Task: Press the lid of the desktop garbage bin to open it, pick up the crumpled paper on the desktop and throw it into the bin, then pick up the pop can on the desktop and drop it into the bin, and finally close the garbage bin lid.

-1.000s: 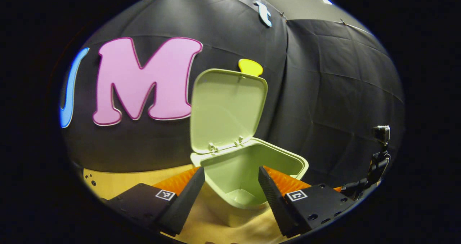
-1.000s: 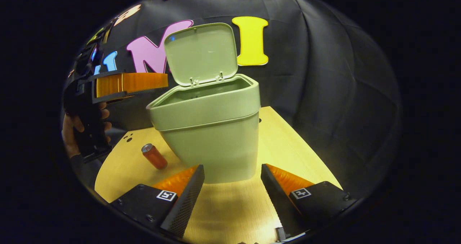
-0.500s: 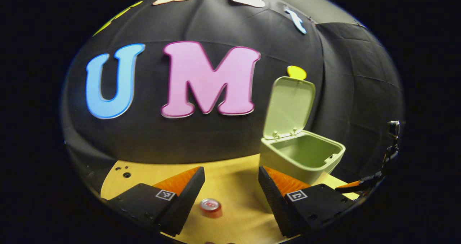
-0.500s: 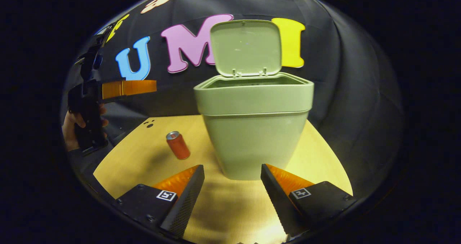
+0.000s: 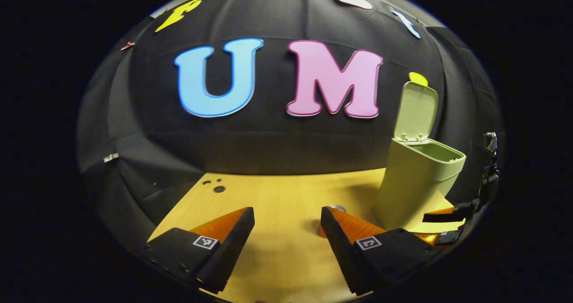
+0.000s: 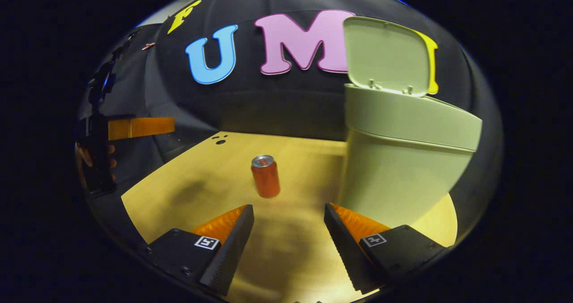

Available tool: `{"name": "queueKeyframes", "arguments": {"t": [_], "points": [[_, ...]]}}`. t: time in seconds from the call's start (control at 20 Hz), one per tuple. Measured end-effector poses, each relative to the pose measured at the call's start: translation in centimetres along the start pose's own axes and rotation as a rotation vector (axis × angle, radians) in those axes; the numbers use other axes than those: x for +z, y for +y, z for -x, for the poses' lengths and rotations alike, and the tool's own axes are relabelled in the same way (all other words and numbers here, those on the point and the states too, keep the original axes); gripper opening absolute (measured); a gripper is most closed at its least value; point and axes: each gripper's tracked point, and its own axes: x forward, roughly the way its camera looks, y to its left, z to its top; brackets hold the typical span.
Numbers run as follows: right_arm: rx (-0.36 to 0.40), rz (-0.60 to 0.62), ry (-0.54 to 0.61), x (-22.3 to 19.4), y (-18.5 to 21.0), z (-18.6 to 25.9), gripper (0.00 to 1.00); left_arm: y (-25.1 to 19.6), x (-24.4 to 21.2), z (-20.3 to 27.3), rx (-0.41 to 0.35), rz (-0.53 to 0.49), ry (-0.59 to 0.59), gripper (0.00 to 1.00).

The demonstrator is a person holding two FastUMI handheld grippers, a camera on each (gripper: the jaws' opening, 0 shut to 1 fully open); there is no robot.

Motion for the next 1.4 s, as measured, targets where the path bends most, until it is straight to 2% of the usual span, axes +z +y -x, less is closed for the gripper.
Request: {"name": "queueKeyframes", "arguments": {"t": [0.25,0.5,0.9,1.4], "points": [[0.054,0.053,0.012,-0.4,2.7,-5.5,0.99,5.0,-4.3,2.5,0.113,0.057,0.082,0.96],[0.047,0.076,0.020,-0.7,3.2,-10.4,1.00,8.1,-6.7,3.2,0.194,0.125,0.129,0.96],[0.008,0.083,0.019,-1.7,2.6,-17.0,1.00,8.6,-8.3,0.8,0.205,0.178,0.156,0.96],[-0.005,0.071,0.010,-2.2,3.0,-21.6,0.99,7.6,-9.7,-0.6,0.190,0.160,0.194,0.96]]}}
